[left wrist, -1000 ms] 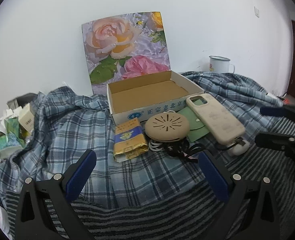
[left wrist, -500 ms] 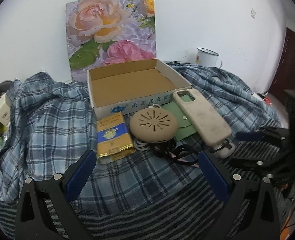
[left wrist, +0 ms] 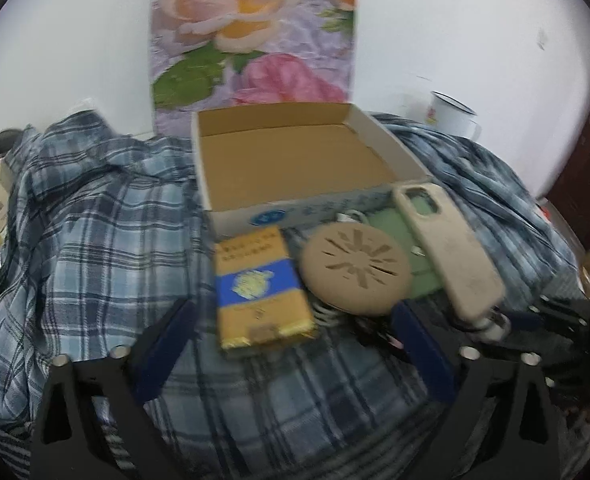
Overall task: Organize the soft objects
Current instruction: 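Grasp the gold-and-blue packet with the left gripper while the right gripper grasps the white earbud case, then lift and carry the packet with the left gripper while the right carries the earbud case into the box, then open the left gripper releasing the packet while the right gripper releases the earbud case in the box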
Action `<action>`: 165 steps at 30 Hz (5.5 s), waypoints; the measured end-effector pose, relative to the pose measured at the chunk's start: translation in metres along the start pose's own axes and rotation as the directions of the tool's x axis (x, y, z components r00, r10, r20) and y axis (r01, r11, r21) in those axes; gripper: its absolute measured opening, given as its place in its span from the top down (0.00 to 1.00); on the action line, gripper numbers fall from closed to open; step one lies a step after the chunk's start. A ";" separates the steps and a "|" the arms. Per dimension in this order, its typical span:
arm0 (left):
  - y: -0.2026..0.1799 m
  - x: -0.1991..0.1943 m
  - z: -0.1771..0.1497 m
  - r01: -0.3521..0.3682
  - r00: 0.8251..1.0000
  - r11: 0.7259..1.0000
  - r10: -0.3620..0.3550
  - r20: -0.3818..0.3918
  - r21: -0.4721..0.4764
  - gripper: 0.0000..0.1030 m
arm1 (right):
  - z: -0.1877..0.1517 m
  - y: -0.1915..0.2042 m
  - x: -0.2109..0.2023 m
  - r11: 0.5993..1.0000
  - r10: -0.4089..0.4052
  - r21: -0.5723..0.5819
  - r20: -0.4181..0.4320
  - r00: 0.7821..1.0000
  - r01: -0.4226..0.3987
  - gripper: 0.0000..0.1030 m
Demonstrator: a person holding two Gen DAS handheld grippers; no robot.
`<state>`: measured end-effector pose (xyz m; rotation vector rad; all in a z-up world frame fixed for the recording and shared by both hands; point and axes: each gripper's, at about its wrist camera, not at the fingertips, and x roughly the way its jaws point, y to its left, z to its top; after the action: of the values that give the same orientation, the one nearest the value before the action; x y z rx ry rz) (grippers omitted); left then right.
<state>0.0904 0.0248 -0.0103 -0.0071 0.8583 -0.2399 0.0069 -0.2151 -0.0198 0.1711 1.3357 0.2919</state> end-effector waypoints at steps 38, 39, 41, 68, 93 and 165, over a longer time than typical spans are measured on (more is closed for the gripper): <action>-0.010 -0.015 -0.013 -0.141 0.980 0.987 0.129 0.149 0.073 0.51 | -0.004 0.003 -0.038 0.995 0.103 -0.022 0.189 0.977 -0.101 0.65; -0.014 -0.021 -0.014 -0.155 0.975 0.984 0.138 0.177 0.086 0.51 | -0.005 0.004 -0.042 0.994 0.112 -0.025 0.209 0.972 -0.109 0.65; -0.019 -0.034 -0.015 -0.180 0.962 0.979 0.155 0.226 0.096 0.51 | -0.006 0.008 -0.051 0.994 0.108 -0.042 0.247 0.963 -0.101 0.65; -0.068 -0.187 0.066 -0.147 0.838 0.984 0.068 0.542 0.104 0.51 | 0.092 0.057 -0.193 0.960 0.088 -0.263 0.613 0.785 0.098 0.65; -0.048 -0.160 0.173 -0.153 0.797 0.987 0.095 0.596 0.047 0.51 | 0.212 0.050 -0.165 0.948 0.024 -0.231 0.737 0.675 0.219 0.65; 0.017 0.132 0.129 -0.166 0.986 0.986 0.166 -0.012 0.013 0.00 | 0.212 -0.066 0.119 0.990 -0.133 -0.024 0.147 0.980 0.138 0.44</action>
<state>0.2738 0.0021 -0.0266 0.0768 0.8653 -0.0887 0.2451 -0.2318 -0.1011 0.0708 1.1908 0.1831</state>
